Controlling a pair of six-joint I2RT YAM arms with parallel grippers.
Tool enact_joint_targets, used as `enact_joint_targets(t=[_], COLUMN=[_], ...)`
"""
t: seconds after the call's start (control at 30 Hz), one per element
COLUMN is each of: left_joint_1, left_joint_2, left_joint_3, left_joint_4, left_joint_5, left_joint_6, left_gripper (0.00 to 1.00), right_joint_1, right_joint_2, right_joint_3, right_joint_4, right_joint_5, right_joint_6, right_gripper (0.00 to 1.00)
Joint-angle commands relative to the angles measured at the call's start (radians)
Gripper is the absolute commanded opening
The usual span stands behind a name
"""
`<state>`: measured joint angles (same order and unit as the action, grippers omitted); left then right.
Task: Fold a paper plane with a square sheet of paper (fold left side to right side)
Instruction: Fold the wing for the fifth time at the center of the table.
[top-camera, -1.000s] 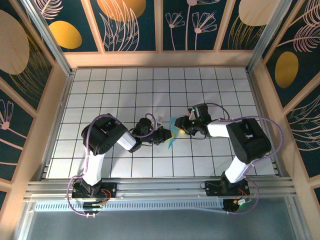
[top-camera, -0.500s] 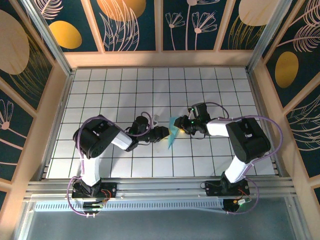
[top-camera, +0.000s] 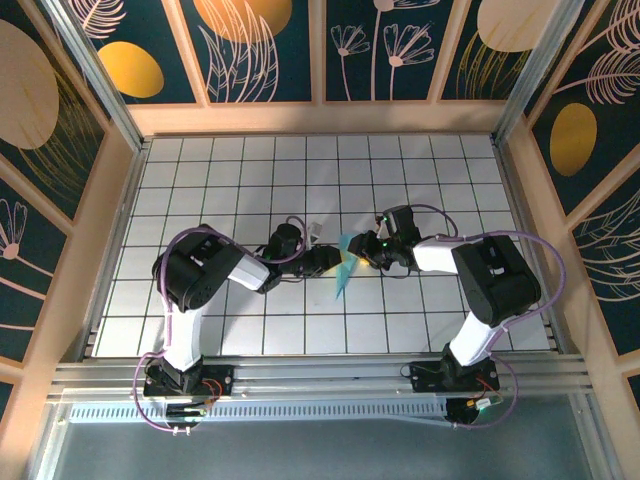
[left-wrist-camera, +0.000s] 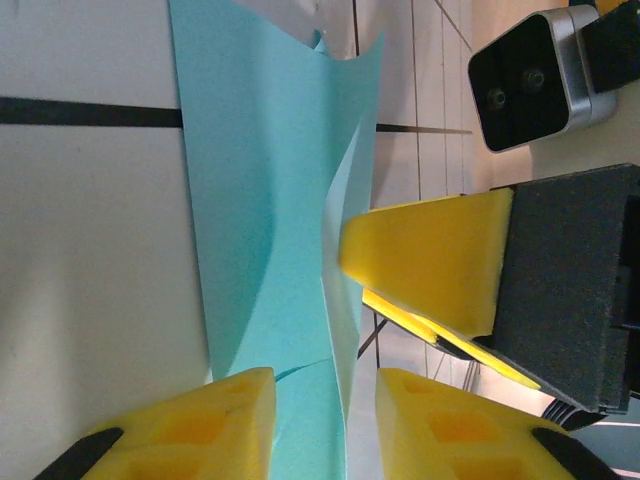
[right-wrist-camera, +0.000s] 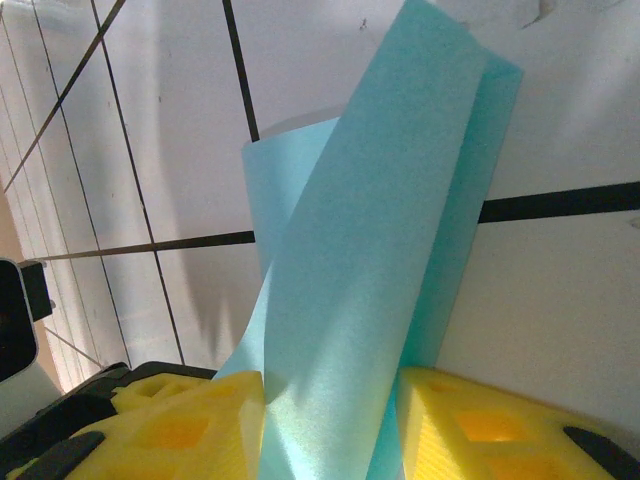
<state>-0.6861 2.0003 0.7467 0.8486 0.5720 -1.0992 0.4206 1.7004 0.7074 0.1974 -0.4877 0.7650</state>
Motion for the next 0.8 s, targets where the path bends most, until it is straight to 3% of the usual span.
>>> enact_joint_targets(t=[0.0, 0.23, 0.77], left_joint_1=[0.000, 0.000, 0.001], left_joint_2=[0.027, 0.030, 0.050], left_joint_3=[0.023, 0.029, 0.052], left_joint_4=[-0.002, -0.050, -0.144], left_joint_5=[0.012, -0.021, -0.061], left_joint_6=[0.022, 0.035, 0.057], left_gripper=[0.26, 0.07, 0.00], right_joint_1=[0.011, 0.011, 0.012], right_joint_2=[0.038, 0.036, 0.005], right_joint_3=[0.011, 0.018, 0.026], right_joint_4=[-0.034, -0.045, -0.058], right_joint_5=[0.049, 0.049, 0.045], right_joint_6=[-0.024, -0.032, -0.038], right_gripper=[0.40, 0.40, 0.40])
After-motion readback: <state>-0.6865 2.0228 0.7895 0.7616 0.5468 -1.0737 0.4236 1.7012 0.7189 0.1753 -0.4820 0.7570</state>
